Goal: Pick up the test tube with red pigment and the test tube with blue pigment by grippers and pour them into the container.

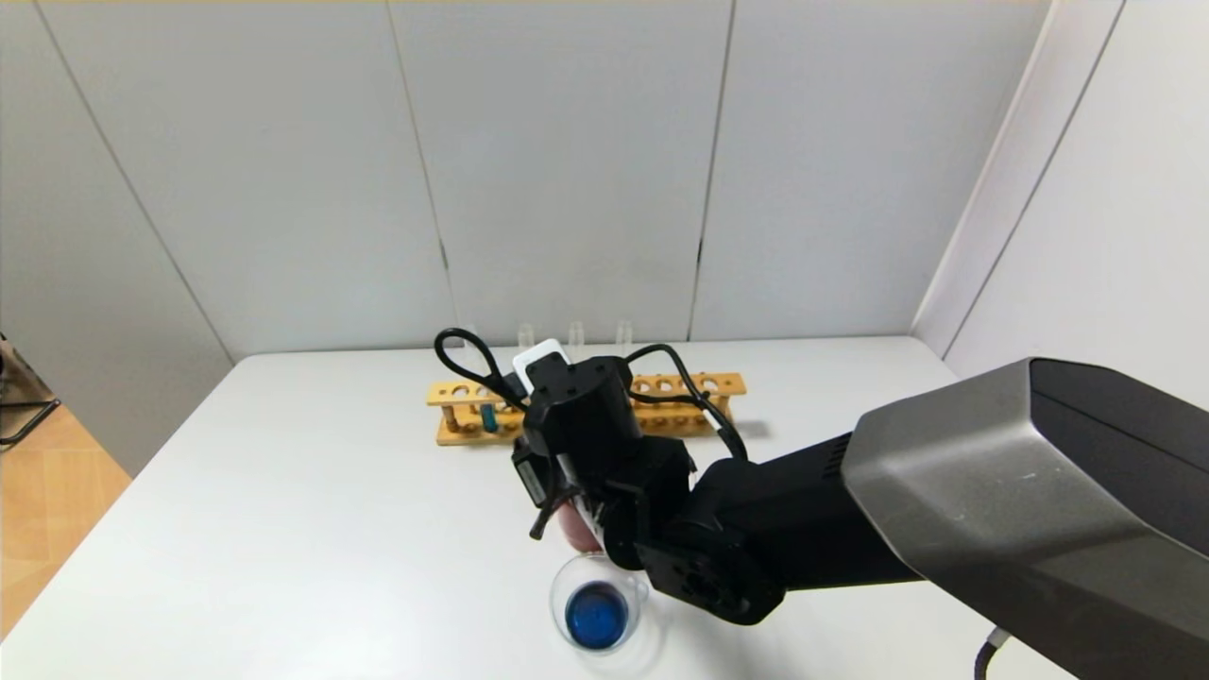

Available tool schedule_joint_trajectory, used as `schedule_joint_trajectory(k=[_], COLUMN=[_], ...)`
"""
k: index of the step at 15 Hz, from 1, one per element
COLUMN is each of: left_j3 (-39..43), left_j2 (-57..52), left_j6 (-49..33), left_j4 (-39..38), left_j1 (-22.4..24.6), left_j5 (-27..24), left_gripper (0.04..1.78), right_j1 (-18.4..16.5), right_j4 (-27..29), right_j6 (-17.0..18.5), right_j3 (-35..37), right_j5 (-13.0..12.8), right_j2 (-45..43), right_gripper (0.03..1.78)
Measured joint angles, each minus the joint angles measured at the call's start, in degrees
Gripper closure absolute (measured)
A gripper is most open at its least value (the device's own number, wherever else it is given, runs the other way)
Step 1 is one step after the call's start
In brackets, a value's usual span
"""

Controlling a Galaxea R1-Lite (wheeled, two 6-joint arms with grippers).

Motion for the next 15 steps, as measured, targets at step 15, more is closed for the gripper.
schedule_joint_trajectory(k=[15], left_j3=[0.0], left_j2=[0.0], left_j6=[-0.02], left_j4=[0.0], left_j1=[0.0], left_j5=[0.0], left_gripper=[0.07], right_j1=[-6.36], right_j4=[0.13], right_j6=[-13.76], right_j3=[-4.52], right_j5=[-2.51], right_j2=[-19.21], right_gripper=[0.06])
